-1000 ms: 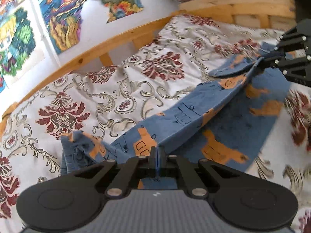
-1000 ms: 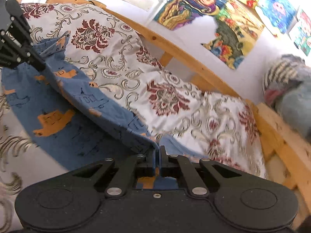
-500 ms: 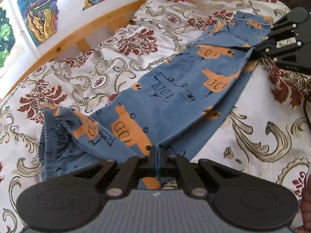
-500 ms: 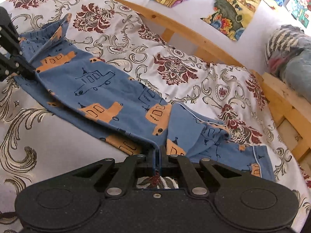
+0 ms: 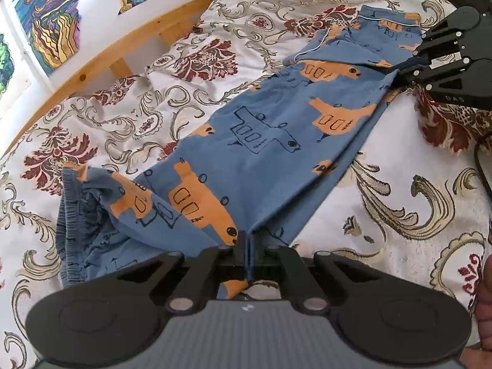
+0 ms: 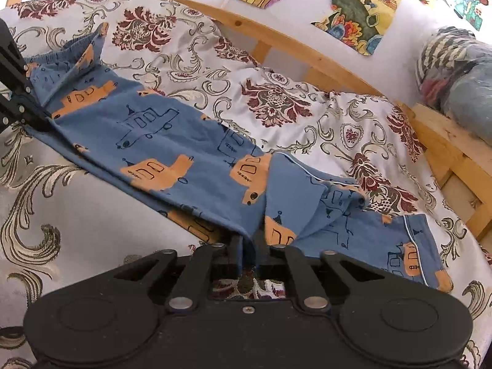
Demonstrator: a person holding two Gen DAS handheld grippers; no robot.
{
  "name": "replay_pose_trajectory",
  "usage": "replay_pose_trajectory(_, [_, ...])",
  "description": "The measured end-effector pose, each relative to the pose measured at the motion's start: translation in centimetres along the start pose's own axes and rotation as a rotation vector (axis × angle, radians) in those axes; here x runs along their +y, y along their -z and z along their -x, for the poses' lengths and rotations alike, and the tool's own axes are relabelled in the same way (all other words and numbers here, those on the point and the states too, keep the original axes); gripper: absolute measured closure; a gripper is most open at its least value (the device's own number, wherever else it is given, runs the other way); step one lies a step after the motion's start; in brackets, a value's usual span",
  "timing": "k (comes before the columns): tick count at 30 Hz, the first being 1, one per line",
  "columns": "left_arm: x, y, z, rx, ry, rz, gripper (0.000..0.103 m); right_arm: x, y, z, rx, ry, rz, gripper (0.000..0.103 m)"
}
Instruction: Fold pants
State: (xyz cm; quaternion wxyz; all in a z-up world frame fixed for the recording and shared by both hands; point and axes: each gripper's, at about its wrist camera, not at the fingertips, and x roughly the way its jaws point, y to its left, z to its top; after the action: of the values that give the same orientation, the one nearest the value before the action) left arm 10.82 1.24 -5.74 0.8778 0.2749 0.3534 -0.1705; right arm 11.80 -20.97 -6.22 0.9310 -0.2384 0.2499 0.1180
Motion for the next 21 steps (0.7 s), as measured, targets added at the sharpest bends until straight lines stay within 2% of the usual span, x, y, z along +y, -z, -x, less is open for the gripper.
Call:
replay_pose_trajectory(2, [0.6, -0.1, 0.1, 0.004, 0.034, 0.043, 0.102, -0.5, -0.1, 0.4, -0.007, -0.013, -0.039, 0.078])
replay_pose_trajectory(5, [1.8, -0.3, 0.5, 0.013, 0.093, 0.130, 0.096, -1.2, -0.3, 1.4, -0.024, -0.020, -0.088, 0.048])
replay_pose_trajectory(6, [2.1, -0.5, 0.7, 0.015, 0.113, 0.153, 0.094, -1.3, -0.3, 1.7, -0.031, -0.019, -0.105, 0.034])
replay_pose_trajectory(9, [2.3, -1.1, 1.8, -0.001, 0.176, 0.191, 0.084, -2.3, -0.4, 2.2, -0.029, -0.022, -0.162, 0.032])
replay_pose_trajectory(14, [0.6, -2.9, 3.0, -0.063, 0.226, 0.151, 0.059, -5.5, -0.2, 2.1, 0.009, 0.036, -0.228, 0.028])
replay_pose_trajectory(18, [-0.9, -5.7, 2.1, -0.113, 0.298, 0.147, 0.053, -8.9, 0.6, 1.1, 0.046, 0.032, -0.333, 0.023])
replay_pose_trajectory(21, [-0.6, -9.1, 0.1, -0.126, 0.375, 0.186, 0.045, -9.7, 0.8, 0.5, 0.041, 0.004, -0.374, 0.021])
